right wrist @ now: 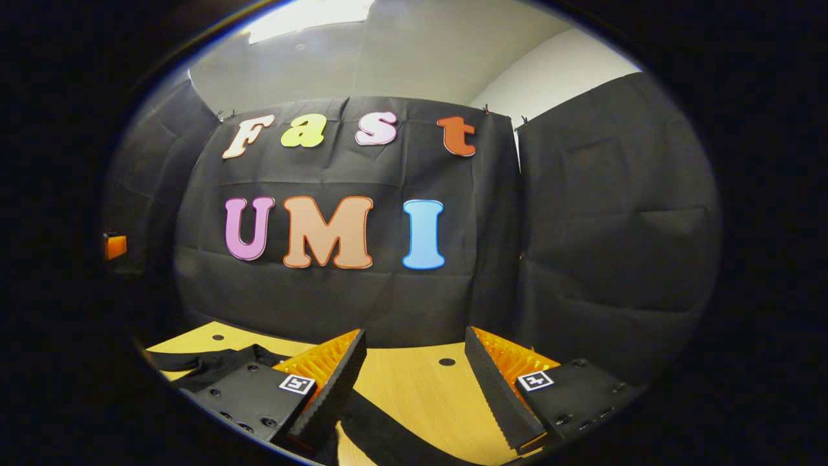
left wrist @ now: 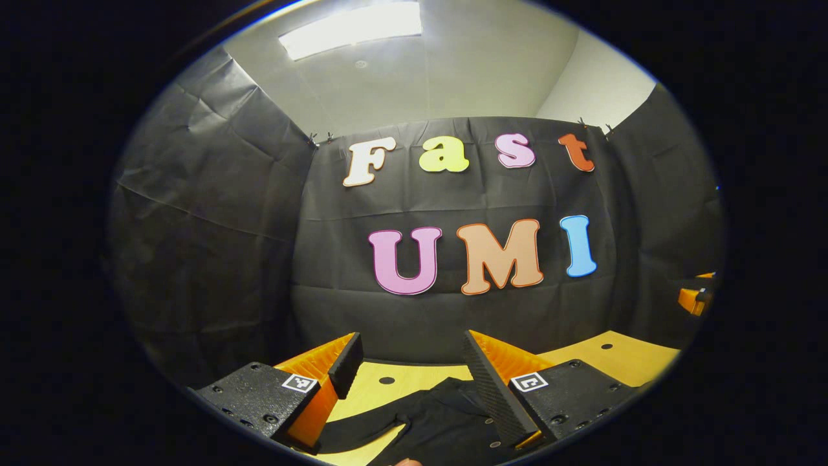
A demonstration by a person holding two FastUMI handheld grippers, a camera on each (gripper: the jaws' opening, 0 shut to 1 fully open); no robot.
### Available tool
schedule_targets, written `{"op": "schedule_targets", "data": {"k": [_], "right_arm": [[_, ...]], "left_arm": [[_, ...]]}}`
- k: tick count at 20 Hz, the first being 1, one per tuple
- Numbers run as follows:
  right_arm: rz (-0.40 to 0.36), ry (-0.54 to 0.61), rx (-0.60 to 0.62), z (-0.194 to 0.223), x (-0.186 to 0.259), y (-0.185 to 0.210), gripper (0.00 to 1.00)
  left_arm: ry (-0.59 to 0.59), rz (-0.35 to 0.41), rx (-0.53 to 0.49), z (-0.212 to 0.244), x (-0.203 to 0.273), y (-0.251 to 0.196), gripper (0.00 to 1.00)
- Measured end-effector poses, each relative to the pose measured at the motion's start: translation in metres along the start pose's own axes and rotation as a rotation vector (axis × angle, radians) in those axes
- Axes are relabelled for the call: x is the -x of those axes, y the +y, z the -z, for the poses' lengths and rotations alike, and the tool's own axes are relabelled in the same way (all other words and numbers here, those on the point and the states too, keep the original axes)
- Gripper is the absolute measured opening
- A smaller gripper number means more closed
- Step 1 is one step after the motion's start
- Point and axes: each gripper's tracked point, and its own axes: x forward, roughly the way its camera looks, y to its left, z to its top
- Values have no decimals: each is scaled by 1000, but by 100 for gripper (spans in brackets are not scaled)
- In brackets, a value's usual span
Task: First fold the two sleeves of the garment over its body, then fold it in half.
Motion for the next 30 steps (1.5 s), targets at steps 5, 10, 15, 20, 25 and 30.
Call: {"op": "schedule_targets", "data": {"k": [5,10,15,20,25,30], "right_arm": [[15,158,59,72,-13,-18,98],[4,390,127,164,-13,-37,98],[-1,592,98,227,0,-50,100],[-28,747,130,280,22,-58,99],[-54,877,160,317,38,-66,100],[-106,974,106,336,45,-68,100]], "left_arm": [[1,-2,-11,-3,-3,-3,93],[7,-11,-28,-4,-4,-6,92],[19,-22,-41,-1,-4,-9,93],[34,-26,-42,2,-4,-17,92],[44,-35,-50,3,-4,-26,92],[50,-42,-60,2,-5,-41,92]]}}
